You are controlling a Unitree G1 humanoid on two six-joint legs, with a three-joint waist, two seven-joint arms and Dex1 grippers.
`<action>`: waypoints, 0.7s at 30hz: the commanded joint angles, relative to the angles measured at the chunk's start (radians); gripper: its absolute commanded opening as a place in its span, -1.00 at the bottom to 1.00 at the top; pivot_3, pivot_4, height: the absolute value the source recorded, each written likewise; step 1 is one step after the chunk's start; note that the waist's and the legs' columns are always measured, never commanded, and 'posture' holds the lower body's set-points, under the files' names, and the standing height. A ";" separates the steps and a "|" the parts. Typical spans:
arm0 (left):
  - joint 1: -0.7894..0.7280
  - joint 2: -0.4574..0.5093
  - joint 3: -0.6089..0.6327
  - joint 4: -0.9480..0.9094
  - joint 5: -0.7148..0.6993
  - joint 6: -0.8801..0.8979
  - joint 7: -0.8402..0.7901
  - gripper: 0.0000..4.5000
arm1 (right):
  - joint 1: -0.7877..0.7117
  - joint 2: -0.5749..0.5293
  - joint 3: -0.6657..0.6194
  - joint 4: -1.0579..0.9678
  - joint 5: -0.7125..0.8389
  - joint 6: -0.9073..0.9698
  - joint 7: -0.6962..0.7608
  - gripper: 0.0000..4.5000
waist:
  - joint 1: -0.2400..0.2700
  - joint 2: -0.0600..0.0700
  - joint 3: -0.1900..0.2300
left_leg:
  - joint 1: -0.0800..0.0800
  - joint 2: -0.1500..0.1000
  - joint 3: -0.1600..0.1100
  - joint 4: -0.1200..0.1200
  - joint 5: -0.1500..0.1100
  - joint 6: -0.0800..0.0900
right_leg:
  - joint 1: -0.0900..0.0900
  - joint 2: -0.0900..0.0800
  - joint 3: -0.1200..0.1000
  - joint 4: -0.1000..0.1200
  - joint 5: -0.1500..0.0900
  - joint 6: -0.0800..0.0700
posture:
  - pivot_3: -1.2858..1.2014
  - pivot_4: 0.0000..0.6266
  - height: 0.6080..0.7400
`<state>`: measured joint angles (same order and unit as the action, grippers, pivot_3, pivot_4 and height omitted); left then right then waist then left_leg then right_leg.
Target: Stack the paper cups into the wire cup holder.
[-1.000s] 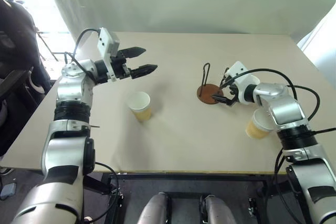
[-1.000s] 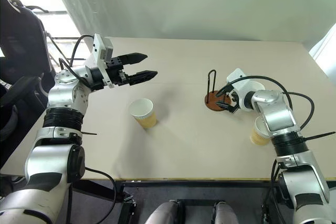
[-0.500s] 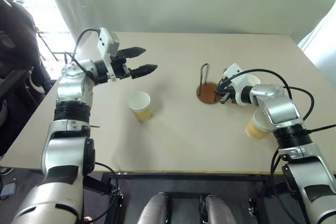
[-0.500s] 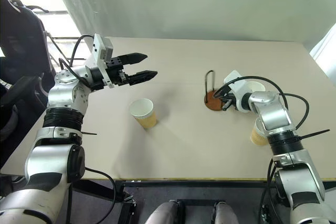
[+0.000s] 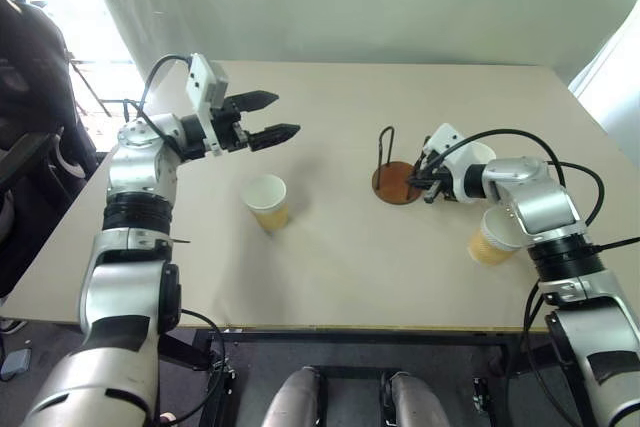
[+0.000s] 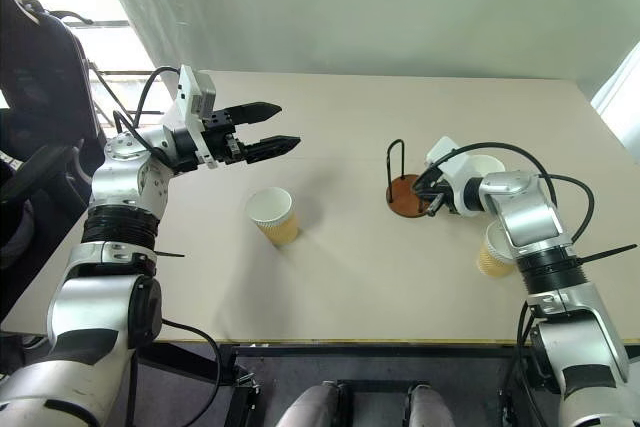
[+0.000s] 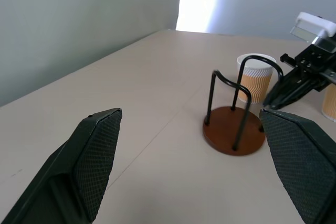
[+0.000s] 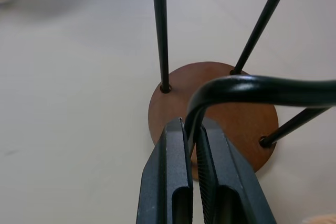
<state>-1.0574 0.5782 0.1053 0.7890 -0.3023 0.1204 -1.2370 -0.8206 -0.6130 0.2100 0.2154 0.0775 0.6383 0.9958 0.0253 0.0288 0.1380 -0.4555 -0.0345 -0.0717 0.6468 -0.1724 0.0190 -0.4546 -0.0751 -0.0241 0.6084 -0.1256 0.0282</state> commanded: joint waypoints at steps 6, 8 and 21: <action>-0.022 0.013 0.014 -0.037 -0.031 0.062 -0.055 1.00 | -0.048 -0.053 0.009 -0.071 0.053 -0.010 0.168 -0.99 | 0.000 0.000 0.000 | 0.000 0.000 0.000 0.000 0.002 0.004 | 0.000 0.000 0.000 0.000 0.000 0.000 | 0.03 -0.52 1.00; -0.021 0.013 0.014 -0.045 -0.038 0.083 -0.065 1.00 | -0.050 -0.061 0.014 -0.076 0.055 -0.011 0.195 -0.99 | 0.000 0.000 0.000 | 0.000 0.000 0.000 0.000 0.003 0.005 | 0.000 0.000 0.000 0.000 0.000 -0.001 | 0.03 -0.52 1.00; 0.003 0.020 -0.001 -0.083 -0.020 0.079 -0.088 1.00 | -0.065 -0.095 0.056 -0.014 0.031 -0.094 0.314 -0.99 | -0.001 0.000 0.000 | 0.000 0.000 0.000 0.000 0.003 0.006 | 0.000 0.000 0.000 0.000 -0.001 -0.001 | 0.03 -0.52 1.00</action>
<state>-1.0453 0.5784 0.0990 0.7464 -0.3198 0.2100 -1.3229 -0.8444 -0.6963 0.2654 0.2111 0.1115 0.5721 1.2933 0.0245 0.0288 0.1380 -0.4555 -0.0343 -0.0718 0.6468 -0.1689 0.0246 -0.4546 -0.0751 -0.0242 0.6089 -0.1263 0.0271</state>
